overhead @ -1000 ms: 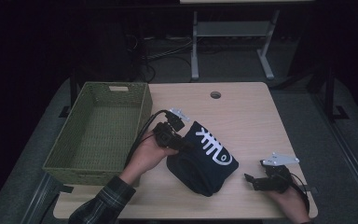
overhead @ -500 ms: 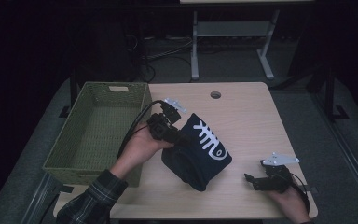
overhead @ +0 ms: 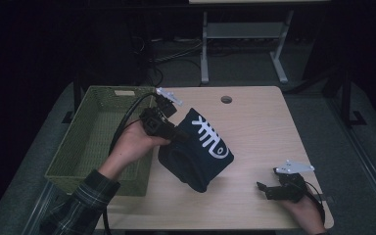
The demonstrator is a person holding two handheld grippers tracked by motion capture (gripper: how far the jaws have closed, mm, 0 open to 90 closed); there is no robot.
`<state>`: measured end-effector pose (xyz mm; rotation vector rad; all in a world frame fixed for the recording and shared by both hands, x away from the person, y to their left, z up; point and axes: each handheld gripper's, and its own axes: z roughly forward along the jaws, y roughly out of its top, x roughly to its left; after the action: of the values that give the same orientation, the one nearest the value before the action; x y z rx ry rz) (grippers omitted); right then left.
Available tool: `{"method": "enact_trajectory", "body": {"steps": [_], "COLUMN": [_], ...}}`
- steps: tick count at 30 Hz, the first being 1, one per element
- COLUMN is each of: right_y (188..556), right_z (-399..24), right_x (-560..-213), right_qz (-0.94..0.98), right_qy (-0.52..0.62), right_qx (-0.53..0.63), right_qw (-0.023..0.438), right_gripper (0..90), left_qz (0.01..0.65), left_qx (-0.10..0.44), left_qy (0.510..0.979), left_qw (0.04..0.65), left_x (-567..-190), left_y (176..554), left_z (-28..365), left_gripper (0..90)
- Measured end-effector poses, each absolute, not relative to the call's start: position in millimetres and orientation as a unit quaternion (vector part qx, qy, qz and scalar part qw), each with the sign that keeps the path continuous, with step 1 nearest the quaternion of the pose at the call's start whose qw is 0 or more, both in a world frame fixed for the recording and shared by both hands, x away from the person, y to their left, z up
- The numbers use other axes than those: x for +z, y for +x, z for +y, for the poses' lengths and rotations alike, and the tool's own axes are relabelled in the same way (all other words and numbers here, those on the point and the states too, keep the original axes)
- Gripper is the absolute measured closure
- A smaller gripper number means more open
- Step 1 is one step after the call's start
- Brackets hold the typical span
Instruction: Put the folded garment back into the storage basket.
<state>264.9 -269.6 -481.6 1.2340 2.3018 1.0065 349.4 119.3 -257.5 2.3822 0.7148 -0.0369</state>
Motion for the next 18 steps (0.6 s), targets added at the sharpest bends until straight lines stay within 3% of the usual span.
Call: {"method": "enact_trajectory", "body": {"steps": [18], "right_y": [264.8], "right_z": [-269.6], "right_x": [-481.6], "right_qz": [0.810], "right_qy": [0.435], "right_qx": [0.354], "right_qw": [0.170], "right_gripper": [14.5], "left_qz": [0.303], "left_qx": [0.002], "left_qy": [0.893], "left_qw": [0.331], "left_x": [-227.3], "left_y": [352.2], "left_z": [160.1], "left_gripper": [75.6]}}
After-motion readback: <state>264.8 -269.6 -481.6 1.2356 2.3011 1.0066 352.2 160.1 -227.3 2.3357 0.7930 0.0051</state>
